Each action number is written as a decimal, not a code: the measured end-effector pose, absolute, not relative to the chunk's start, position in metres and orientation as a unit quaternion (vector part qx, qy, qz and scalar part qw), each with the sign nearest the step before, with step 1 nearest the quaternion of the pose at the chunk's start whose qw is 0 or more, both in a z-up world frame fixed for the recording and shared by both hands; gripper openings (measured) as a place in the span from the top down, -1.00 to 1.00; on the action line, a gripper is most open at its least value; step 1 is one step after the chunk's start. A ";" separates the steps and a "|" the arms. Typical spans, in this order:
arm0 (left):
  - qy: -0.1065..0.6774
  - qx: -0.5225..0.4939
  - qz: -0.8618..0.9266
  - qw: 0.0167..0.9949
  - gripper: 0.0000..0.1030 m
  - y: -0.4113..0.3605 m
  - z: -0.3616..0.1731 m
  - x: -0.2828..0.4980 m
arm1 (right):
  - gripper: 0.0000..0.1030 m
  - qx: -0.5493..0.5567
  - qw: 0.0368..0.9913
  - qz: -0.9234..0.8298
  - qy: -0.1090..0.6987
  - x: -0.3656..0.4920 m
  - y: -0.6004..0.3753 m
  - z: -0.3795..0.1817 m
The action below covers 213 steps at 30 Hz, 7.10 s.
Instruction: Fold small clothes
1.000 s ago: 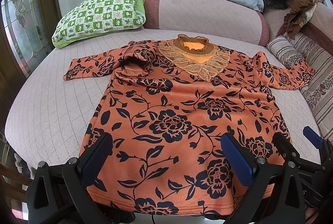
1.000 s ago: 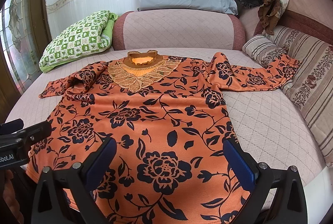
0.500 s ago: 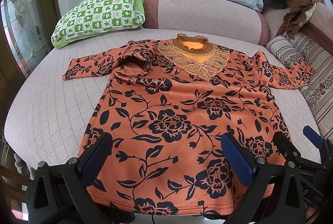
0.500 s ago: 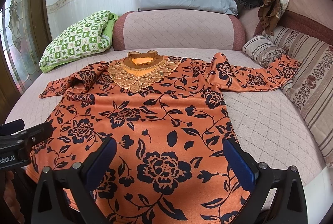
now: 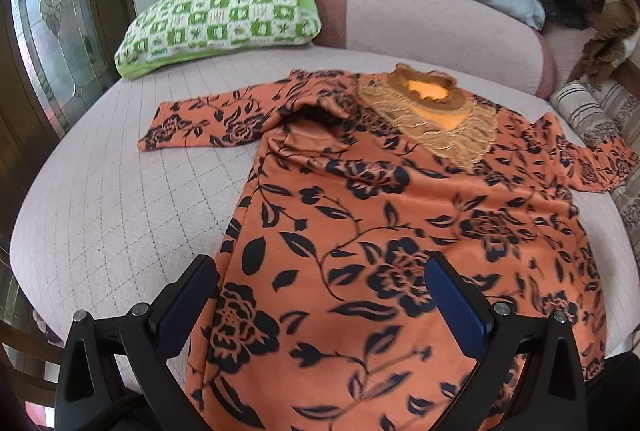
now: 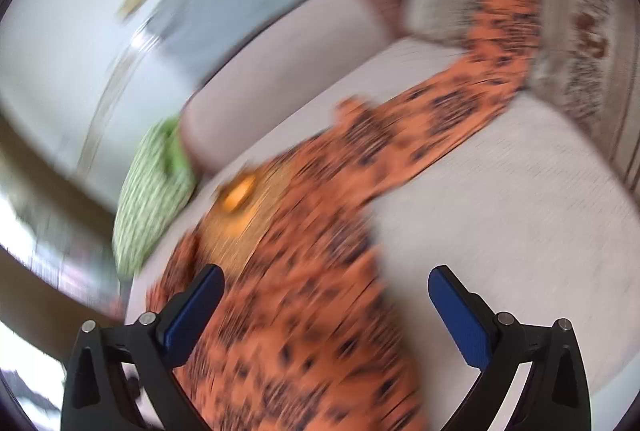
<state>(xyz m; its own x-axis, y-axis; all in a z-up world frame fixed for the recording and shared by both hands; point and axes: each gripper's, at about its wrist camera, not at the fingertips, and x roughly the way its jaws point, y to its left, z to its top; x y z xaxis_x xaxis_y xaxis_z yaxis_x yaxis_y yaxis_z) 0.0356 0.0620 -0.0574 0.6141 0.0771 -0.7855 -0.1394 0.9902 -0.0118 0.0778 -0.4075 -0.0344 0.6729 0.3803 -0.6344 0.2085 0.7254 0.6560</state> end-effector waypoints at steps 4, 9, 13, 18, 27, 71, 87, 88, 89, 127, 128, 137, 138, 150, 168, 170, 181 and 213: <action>0.446 -0.019 0.059 0.893 -1.00 0.065 -0.074 0.050 | -0.84 0.414 0.818 -0.039 0.397 0.139 -0.497 -0.053; 0.458 -0.021 0.055 0.887 -1.00 0.070 -0.093 0.068 | -0.62 0.378 0.831 -0.140 0.385 0.205 -0.560 -0.058; 0.465 -0.027 0.055 0.883 -1.00 0.072 -0.103 0.079 | -0.37 0.408 0.806 -0.167 0.395 0.244 -0.586 -0.087; 0.463 -0.035 0.051 0.884 -1.00 0.075 -0.104 0.084 | -0.15 0.415 0.780 -0.231 0.408 0.261 -0.610 -0.111; 0.459 -0.050 0.057 0.885 -1.00 0.083 -0.102 0.085 | 0.86 0.357 0.803 -0.255 0.404 0.296 -0.617 -0.101; 0.486 -0.131 -0.014 0.864 -0.70 0.014 -0.081 0.235 | -0.61 0.347 0.814 0.181 0.429 0.193 -0.301 -0.088; 0.456 -0.143 0.075 0.875 0.95 0.056 -0.092 0.246 | -0.61 0.410 0.799 0.168 0.406 0.190 -0.328 -0.096; 0.461 -0.134 0.073 0.874 0.95 0.056 -0.095 0.247 | -0.62 0.443 0.786 0.163 0.399 0.191 -0.338 -0.101; 0.466 -0.127 0.072 0.873 0.95 0.056 -0.100 0.248 | -0.65 0.474 0.770 0.160 0.396 0.193 -0.346 -0.106; 0.455 -0.070 0.098 0.883 0.99 0.060 -0.117 0.257 | 0.37 0.280 0.790 0.121 0.533 0.391 -0.350 -0.133; 0.456 -0.070 0.093 0.882 0.99 0.059 -0.116 0.257 | 0.67 0.274 0.791 0.123 0.533 0.397 -0.345 -0.133; 0.435 -0.121 -0.003 0.892 0.70 0.036 -0.089 0.241 | 0.71 0.251 0.807 0.114 0.522 0.394 -0.334 -0.132; 0.451 -0.107 0.000 0.886 0.66 0.032 -0.097 0.248 | 0.70 0.254 0.806 0.114 0.521 0.393 -0.337 -0.135; 0.468 -0.099 0.000 0.878 0.43 0.034 -0.108 0.249 | 0.69 0.272 0.798 0.121 0.524 0.378 -0.364 -0.141; 0.460 -0.057 0.023 0.886 0.12 0.045 -0.116 0.260 | 0.69 0.271 0.799 0.125 0.523 0.376 -0.365 -0.141; 0.459 -0.051 0.016 0.887 0.33 0.042 -0.112 0.260 | 0.69 0.273 0.798 0.125 0.522 0.375 -0.365 -0.141; 0.421 -0.004 0.095 0.902 0.97 0.061 -0.100 0.248 | 0.80 0.226 0.838 0.096 0.488 0.372 -0.357 -0.109; 0.442 0.008 0.048 0.895 0.92 0.054 -0.115 0.253 | 0.84 0.257 0.800 0.082 0.536 0.323 -0.369 -0.140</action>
<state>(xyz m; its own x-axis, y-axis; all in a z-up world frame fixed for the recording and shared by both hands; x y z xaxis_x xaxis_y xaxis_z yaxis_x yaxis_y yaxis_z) 0.2531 0.0539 -0.1148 0.6038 0.0942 -0.7916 -0.0793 0.9952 0.0579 0.3231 -0.3692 -0.1398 0.4117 0.4071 -0.8153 0.1434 0.8546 0.4991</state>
